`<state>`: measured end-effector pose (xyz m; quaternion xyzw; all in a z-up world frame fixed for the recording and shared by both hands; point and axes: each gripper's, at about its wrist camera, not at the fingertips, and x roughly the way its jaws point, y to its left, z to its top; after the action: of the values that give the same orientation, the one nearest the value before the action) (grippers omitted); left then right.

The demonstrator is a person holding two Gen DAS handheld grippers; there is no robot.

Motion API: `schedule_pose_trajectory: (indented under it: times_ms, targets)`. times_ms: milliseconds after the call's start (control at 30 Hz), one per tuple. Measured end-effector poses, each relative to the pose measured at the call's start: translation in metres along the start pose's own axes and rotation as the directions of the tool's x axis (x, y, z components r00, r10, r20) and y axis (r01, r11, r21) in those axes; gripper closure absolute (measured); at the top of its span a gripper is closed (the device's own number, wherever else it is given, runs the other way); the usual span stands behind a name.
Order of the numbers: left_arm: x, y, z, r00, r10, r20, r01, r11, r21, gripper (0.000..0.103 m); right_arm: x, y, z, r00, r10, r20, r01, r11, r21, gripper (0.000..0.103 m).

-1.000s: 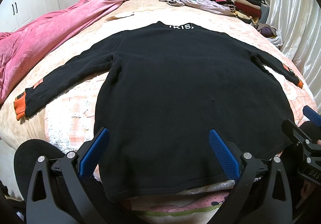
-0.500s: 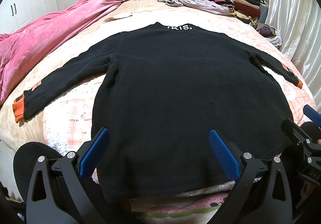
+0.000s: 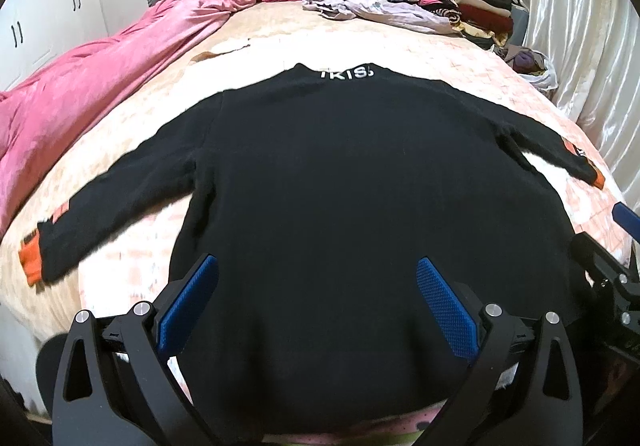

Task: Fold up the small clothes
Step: 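Move the right tool to the orange sleeve cuff and grasp it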

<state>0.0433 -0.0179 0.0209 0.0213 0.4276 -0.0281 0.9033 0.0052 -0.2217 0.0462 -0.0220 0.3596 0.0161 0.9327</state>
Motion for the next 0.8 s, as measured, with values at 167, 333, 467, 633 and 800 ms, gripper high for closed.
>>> schedule_pose_trajectory:
  times_ms: [167, 333, 467, 633, 800]
  targets:
    - [0.005, -0.004, 0.023, 1.0, -0.007, 0.012, 0.007, 1.0, 0.002, 0.004, 0.008, -0.007, 0.023, 1.0, 0.004, 0.014, -0.005, 1.0, 0.014, 0.008]
    - [0.009, -0.01, 0.044, 1.0, -0.011, 0.028, 0.01, 1.0, 0.006, 0.004, 0.015, -0.011, 0.04, 1.0, -0.002, 0.028, 0.002, 1.0, 0.022, 0.008]
    - [0.015, -0.014, 0.059, 0.999, -0.016, 0.032, 0.015, 1.0, 0.007, 0.004, 0.023, -0.015, 0.051, 0.999, -0.014, 0.031, 0.013, 1.0, 0.022, 0.008]
    - [0.022, -0.02, 0.08, 0.999, -0.023, 0.039, 0.023, 1.0, 0.002, 0.004, 0.035, -0.024, 0.067, 0.999, -0.032, 0.028, 0.031, 0.999, 0.039, 0.008]
    - [0.03, -0.021, 0.101, 0.998, -0.034, 0.046, 0.034, 0.999, -0.006, 0.004, 0.046, -0.034, 0.087, 0.998, -0.053, 0.035, 0.051, 0.997, 0.054, 0.008]
